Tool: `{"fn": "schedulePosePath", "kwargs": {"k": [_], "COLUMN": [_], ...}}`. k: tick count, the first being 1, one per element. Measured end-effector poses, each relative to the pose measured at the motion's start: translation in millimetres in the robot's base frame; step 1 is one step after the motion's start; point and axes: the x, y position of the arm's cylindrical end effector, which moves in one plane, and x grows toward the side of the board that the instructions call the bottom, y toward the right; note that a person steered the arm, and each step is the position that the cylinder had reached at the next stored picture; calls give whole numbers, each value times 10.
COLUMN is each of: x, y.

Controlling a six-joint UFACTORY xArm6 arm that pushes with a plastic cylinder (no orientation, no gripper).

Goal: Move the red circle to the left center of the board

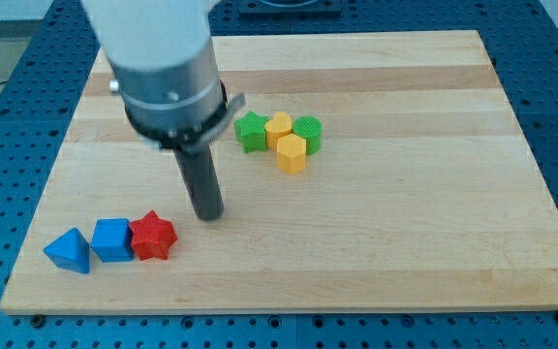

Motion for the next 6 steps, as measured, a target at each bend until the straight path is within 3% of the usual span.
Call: {"fn": "schedulePosePath", "kwargs": {"k": [1,3,4,6], "x": [-500,-2082,-2654,-2583], "y": [-301,-585,-768,-1209]}}
